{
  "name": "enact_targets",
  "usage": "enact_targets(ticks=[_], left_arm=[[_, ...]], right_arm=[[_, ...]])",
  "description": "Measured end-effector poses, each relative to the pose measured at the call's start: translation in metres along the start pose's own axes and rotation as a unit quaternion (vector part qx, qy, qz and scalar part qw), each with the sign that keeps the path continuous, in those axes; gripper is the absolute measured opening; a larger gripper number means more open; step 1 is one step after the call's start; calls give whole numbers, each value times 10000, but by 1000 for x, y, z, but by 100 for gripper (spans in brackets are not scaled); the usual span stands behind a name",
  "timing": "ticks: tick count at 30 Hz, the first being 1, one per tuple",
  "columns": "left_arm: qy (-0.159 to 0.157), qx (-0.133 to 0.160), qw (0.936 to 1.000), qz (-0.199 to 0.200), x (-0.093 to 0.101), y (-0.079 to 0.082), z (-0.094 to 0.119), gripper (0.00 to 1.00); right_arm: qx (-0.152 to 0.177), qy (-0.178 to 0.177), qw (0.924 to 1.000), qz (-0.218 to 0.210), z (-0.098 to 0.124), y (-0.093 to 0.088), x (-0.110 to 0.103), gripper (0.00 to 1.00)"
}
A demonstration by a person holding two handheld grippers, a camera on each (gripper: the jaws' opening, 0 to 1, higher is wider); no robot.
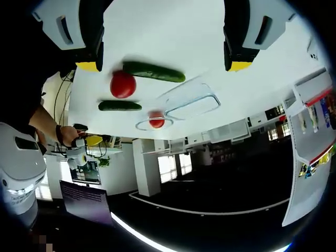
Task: Sort the scattered tomatoes and cucumbers on the table and place them into their respective storage containers
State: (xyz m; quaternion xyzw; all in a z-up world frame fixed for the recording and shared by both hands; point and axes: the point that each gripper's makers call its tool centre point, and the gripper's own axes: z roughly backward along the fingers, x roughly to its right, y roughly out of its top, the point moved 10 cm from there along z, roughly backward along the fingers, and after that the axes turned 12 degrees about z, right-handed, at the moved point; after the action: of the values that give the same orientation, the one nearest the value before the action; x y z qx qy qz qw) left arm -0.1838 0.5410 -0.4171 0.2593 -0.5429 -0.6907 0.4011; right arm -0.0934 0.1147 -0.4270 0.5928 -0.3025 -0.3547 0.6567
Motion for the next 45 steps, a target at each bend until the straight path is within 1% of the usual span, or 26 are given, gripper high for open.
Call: enact_targets(ticks=[10, 29, 35, 41, 45], left_arm=[[9, 4, 10000, -2, 0, 0, 1, 95], [-3, -14, 10000, -8, 1, -1, 0, 95], [11, 28, 10000, -7, 2, 0, 3, 95], [-11, -4, 10000, 10, 1, -3, 0, 95], [-47, 8, 10000, 3, 2, -2, -1, 95]], right_arm=[[-10, 25, 10000, 23, 1, 1, -1, 97], [-106, 55, 9999, 36, 2, -3, -3, 97], [-83, 63, 9999, 60, 6, 0, -5, 97], [-174, 103, 9998, 62, 7, -4, -8, 97], [-293, 134, 9994, 139, 3, -7, -12, 97]])
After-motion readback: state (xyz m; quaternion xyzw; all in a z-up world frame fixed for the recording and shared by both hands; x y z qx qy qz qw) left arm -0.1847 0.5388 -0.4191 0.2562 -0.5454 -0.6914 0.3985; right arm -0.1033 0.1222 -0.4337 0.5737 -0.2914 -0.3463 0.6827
